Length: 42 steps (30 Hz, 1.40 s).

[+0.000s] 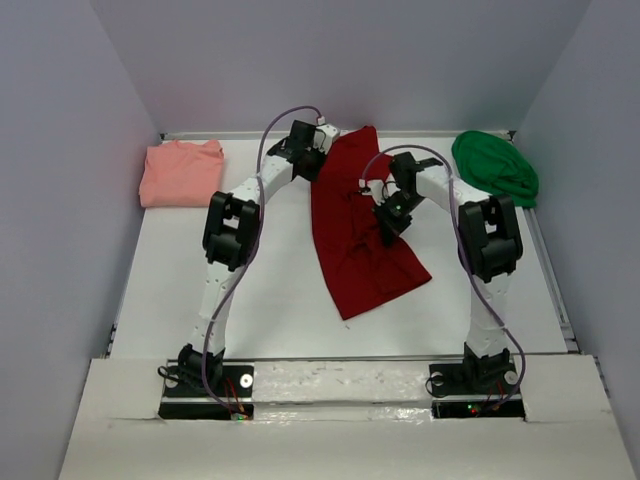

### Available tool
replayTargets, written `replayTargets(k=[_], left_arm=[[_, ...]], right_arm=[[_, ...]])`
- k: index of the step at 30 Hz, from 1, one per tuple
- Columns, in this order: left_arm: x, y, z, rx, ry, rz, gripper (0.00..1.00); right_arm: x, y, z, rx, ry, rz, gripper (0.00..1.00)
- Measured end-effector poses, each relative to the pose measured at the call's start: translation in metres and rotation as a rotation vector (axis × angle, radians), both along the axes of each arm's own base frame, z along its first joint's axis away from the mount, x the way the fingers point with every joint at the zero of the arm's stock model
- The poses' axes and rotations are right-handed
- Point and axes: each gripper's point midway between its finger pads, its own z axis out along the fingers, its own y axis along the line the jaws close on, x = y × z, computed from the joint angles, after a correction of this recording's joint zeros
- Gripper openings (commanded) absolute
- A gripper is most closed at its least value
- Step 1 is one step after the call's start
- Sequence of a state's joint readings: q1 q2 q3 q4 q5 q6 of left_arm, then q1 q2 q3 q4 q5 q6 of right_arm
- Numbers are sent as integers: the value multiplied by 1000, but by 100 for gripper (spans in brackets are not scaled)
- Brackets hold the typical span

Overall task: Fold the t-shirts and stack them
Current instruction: Rotate the tshirt 90 degrees

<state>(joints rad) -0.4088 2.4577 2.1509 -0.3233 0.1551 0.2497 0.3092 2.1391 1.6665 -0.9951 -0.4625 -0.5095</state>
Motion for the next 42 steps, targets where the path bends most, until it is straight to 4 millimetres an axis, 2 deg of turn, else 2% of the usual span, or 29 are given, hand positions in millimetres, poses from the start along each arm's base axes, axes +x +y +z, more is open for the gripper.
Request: replayTargets(k=[2,5,8,11,13,15,19,22,26,30,34,39,42], left_arm=[[-11,3,12,-4,5,-9,0],[-17,3,42,-25,-30,-18,0],[-16,1,80,-60,-95,-25,0],[-15,-3,104,-93,-143,-39,0],[-14,-8,110,-116,-157,-51,0],[-16,-15,106,-140,-142,-74,0],[-9,-31,88,-186,-106,-118,0],[1,-45,63,-214,-70,-153,0],[1,-54,26,-226,-4,-182,0],[-9,-60,6,-243,66,-219,0],[-19,-64,3,-263,101,-256,0],[-40,-62,-19,-239,183,-292,0],[-48,-61,-23,-222,210,-303,0]], right_arm=[[-11,0,15,16,17,7,0],[-24,2,52,63,-4,15,0],[-33,6,107,129,-80,21,0],[-27,11,157,185,-203,17,0],[-23,11,172,193,-256,9,0],[-20,9,174,177,-273,-14,0],[-15,0,154,110,-254,-58,0],[-19,-9,134,55,-220,-81,0],[-26,-18,117,1,-185,-101,0],[-24,-23,112,-26,-190,-114,0],[-27,-25,106,-37,-179,-119,0],[-29,-25,103,-40,-168,-120,0],[-29,-24,102,-35,-166,-121,0]])
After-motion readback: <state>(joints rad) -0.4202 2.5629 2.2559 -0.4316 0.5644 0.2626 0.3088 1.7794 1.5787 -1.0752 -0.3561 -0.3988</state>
